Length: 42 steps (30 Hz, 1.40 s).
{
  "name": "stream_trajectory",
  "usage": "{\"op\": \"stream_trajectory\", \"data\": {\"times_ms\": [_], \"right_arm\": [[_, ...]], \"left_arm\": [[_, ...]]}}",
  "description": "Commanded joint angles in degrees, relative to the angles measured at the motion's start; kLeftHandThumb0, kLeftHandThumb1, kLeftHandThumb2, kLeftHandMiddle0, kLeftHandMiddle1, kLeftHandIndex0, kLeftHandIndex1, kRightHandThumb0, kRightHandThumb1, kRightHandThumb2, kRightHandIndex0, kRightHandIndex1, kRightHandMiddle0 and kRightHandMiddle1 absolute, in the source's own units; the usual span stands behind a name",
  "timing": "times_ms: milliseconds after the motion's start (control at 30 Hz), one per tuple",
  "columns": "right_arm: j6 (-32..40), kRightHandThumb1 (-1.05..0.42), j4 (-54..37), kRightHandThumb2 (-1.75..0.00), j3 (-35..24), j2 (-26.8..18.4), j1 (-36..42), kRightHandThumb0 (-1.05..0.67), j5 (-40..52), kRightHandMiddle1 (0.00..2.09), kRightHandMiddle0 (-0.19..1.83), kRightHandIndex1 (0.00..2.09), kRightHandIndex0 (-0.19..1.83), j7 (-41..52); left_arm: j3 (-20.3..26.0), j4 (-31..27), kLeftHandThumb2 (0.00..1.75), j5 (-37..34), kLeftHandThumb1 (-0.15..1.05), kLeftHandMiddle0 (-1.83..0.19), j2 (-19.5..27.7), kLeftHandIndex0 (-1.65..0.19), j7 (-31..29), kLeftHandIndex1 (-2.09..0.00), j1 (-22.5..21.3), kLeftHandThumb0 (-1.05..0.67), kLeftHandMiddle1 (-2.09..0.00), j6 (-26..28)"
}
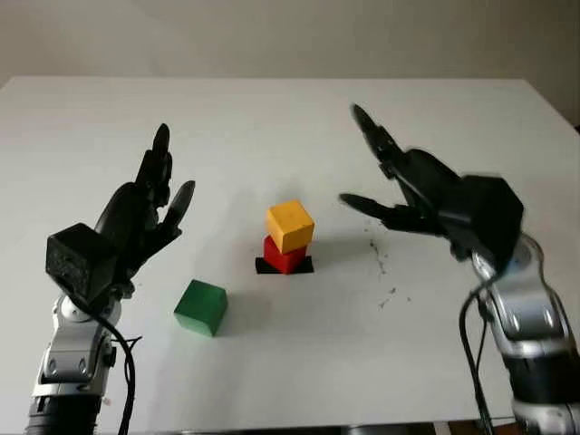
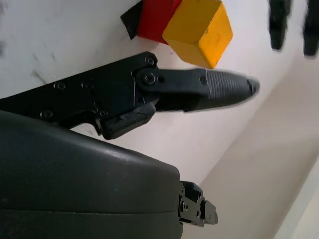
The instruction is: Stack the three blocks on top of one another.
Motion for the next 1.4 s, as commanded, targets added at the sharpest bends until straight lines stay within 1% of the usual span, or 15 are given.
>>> {"op": "stream_trajectory", "data": {"times_ms": [0, 133, 233, 333, 633, 933, 1000, 1100, 1133, 1167, 1200, 1233, 1300, 1367], "right_arm": [[2.4, -1.05, -4.1, -0.70, -1.8, 2.2, 2.6, -0.76, 2.1, 0.00, -0.19, 0.00, -0.19, -2.0], [2.4, -1.05, -6.6, -0.73, -3.8, 6.3, 7.3, -0.72, 6.9, 0.00, -0.19, 0.00, -0.19, -4.9], [2.1, -1.05, -7.6, -0.75, -4.6, 10.3, 10.7, -0.72, 9.9, 0.00, -0.19, 0.00, -0.19, -8.0], [1.7, -1.05, -8.0, -0.75, -4.4, 12.3, 12.5, -0.74, 11.2, 0.00, -0.19, 0.00, -0.19, -9.8], [1.6, -1.05, -7.9, -0.80, -2.0, 15.2, 13.7, -0.80, 11.9, 0.00, -0.19, 0.00, -0.19, -12.3], [1.8, -1.05, -7.8, -0.79, -1.4, 15.5, 13.3, -0.80, 11.9, 0.00, -0.19, 0.00, -0.19, -12.9], [1.9, -1.05, -7.9, -0.79, -1.4, 15.5, 13.2, -0.80, 11.8, 0.00, -0.19, 0.00, -0.19, -13.3], [2.0, -1.05, -8.0, -0.78, -1.4, 15.6, 13.2, -0.80, 12.1, 0.00, -0.19, 0.00, -0.19, -13.7], [2.0, -1.05, -8.1, -0.78, -1.5, 15.7, 13.2, -0.80, 12.1, 0.00, -0.19, 0.00, -0.19, -13.8], [1.9, -1.05, -8.1, -0.78, -1.5, 15.7, 13.2, -0.80, 12.2, 0.00, -0.19, 0.00, -0.19, -13.9], [1.8, -1.05, -8.2, -0.78, -1.5, 15.7, 13.2, -0.79, 12.2, 0.00, -0.19, 0.00, -0.19, -14.0], [1.8, -1.05, -8.3, -0.78, -1.6, 15.7, 13.3, -0.79, 12.3, 0.00, -0.19, 0.00, -0.19, -14.0], [2.0, -1.05, -8.6, -0.78, -1.6, 15.5, 13.3, -0.79, 12.3, 0.00, -0.19, 0.00, -0.19, -14.1], [2.3, -1.05, -8.8, -0.78, -1.8, 15.4, 13.3, -0.79, 12.4, 0.00, -0.19, 0.00, -0.19, -14.1]], "left_arm": [[-0.4, -0.5, 0.52, 0.2, 1.05, 0.19, 0.1, 0.19, -0.2, 0.00, 0.1, -0.85, 0.00, 0.0], [-0.7, -0.5, 0.53, 0.3, 1.05, 0.19, 0.1, 0.19, -0.3, 0.00, -0.1, -0.85, 0.00, 0.0], [-1.0, -0.5, 0.53, 0.7, 1.05, 0.19, 0.0, 0.19, -0.1, -0.01, -0.4, -0.86, 0.00, 0.5], [-1.2, -0.3, 0.54, 0.4, 1.05, 0.19, 0.1, 0.19, -0.4, 0.00, -0.6, -0.86, 0.00, 0.4], [-1.6, -0.2, 0.55, 0.3, 1.05, 0.19, 0.4, 0.19, -1.6, 0.00, -1.2, -0.85, 0.00, 1.3], [-1.4, -0.1, 0.55, 0.2, 1.05, 0.19, 0.4, 0.19, -2.1, 0.00, -1.2, -0.84, 0.00, 1.2], [-1.4, 0.3, 0.55, 0.7, 1.05, 0.19, 0.7, 0.19, -2.0, 0.00, -1.3, -0.85, 0.00, 0.6], [-0.2, 2.4, 0.51, -0.4, 1.05, 0.19, 0.9, 0.19, -2.7, -0.01, -2.0, -0.80, 0.00, -4.4], [0.3, 2.9, 0.48, -0.7, 1.05, 0.19, 1.3, 0.19, -3.1, -0.02, -2.3, -0.79, -0.02, -5.5], [0.8, 3.2, 0.46, 0.7, 1.05, 0.18, 2.6, 0.18, -2.5, -0.03, -2.7, -0.79, -0.03, -7.4], [1.1, 3.5, 0.43, 1.8, 1.05, 0.13, 3.5, 0.12, -2.1, -0.06, -2.9, -0.81, -0.06, -8.9], [1.7, 3.6, 0.40, 1.8, 1.05, 0.07, 5.1, 0.05, -3.0, -0.08, -3.3, -0.81, -0.08, -10.2], [2.3, 3.7, 0.31, 0.6, 1.05, -0.04, 8.3, -0.09, -6.7, -0.11, -4.0, -0.77, -0.08, -11.8], [1.9, 3.8, 0.30, 1.9, 1.05, -0.10, 14.6, -0.18, -12.1, -0.11, -4.5, -0.78, -0.08, -14.1]]}}
